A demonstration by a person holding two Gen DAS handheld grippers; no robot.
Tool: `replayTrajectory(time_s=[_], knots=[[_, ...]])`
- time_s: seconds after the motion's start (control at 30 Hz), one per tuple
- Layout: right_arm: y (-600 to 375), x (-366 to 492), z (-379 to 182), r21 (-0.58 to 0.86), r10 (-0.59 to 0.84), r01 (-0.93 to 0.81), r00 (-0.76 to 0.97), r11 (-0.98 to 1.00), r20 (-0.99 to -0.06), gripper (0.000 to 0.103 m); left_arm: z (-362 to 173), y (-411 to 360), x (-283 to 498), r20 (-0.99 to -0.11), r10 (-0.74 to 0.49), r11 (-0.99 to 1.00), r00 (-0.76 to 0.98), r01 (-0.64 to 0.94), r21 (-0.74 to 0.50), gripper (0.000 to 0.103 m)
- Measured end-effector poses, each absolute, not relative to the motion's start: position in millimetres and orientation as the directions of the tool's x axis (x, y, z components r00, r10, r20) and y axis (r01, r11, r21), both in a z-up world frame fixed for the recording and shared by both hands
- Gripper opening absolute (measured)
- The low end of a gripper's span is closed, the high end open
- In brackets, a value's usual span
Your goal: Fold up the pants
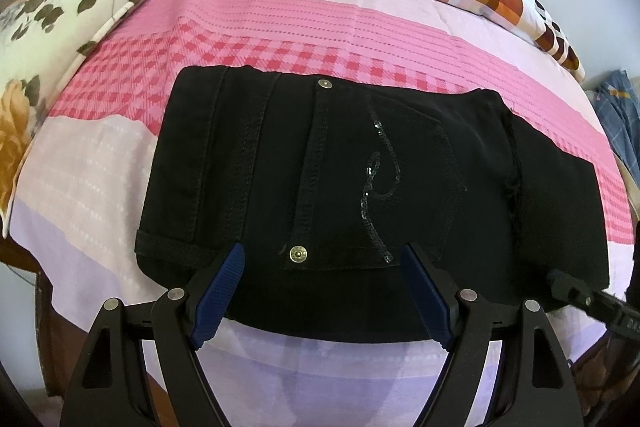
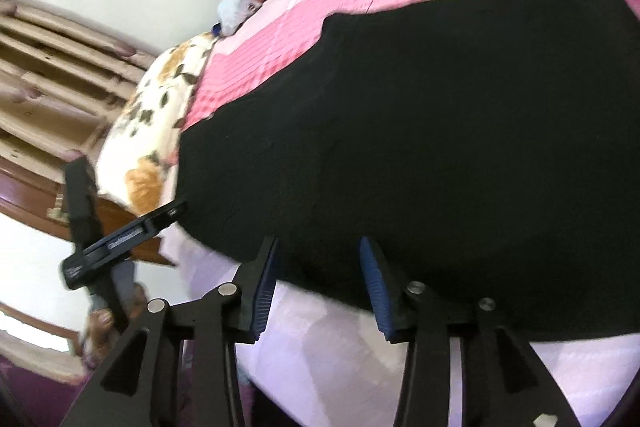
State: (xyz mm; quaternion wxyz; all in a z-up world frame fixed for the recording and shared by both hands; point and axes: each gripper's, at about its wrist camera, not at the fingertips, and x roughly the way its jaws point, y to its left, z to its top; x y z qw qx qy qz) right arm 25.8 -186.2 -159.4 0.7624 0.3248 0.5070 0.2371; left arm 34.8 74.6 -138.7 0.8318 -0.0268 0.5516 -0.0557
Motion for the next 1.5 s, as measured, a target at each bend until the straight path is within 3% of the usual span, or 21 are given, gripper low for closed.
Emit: replayTrajectory(time_s=[0.27,0.83,0.9,1.0,1.13,1.27,1.37,1.4,1.47,1.5], knots=[[-218.6,24.6,-177.8,0.911,0.825,0.076,0.399,0.406,-0.401,0.043,-138.6,74.5,34.5,-0.916,-0.120,0.993,0.382,0.068,-0.101,0.080],[-218.4,25.9,-167.4,0.887,0.790,0.049,0.434,0.459,-0.432,0.048,-139.3,75.9,35.7,-0.919,-0.129,0.992,0.373,0.060,-0.114,0.080],[-207.9,22.1,-152.2,0.821,0.742,-0.013,0.435,0.571,-0.510,0.048,-140.1,75.8,35.6,-0.919,-0.131,0.991,0.371,0.059,-0.117,0.080],[-175.2,12.0,-129.0,0.596,0.594,-0.157,0.451,0.788,-0.666,0.048,-140.3,76.1,36.0,-0.920,-0.130,0.991,0.371,0.059,-0.116,0.080],[-141.5,3.8,-116.9,0.421,0.510,-0.289,0.456,0.860,-0.729,0.048,-141.2,75.8,35.4,-0.921,-0.130,0.991,0.368,0.059,-0.117,0.080],[-115.7,0.1,-125.4,0.158,0.326,-0.354,0.489,0.922,-0.809,0.048,-143.0,76.3,36.1,-0.922,-0.135,0.991,0.362,0.059,-0.122,0.080],[-113.3,0.6,-134.3,0.119,0.294,-0.361,0.480,0.925,-0.827,0.048,-144.9,77.3,37.4,-0.923,-0.142,0.990,0.357,0.057,-0.130,0.080],[-114.5,0.8,-134.8,0.115,0.290,-0.357,0.487,0.927,-0.824,0.046,-145.5,77.9,37.8,-0.924,-0.143,0.990,0.355,0.057,-0.131,0.080],[-118.5,2.4,-136.1,0.121,0.290,-0.348,0.488,0.930,-0.823,0.026,-146.7,77.5,37.4,-0.925,-0.143,0.990,0.352,0.058,-0.131,0.080],[-117.1,4.5,-137.4,0.124,0.289,-0.344,0.486,0.931,-0.825,0.022,-146.8,78.1,37.9,-0.925,-0.142,0.990,0.351,0.059,-0.130,0.080]])
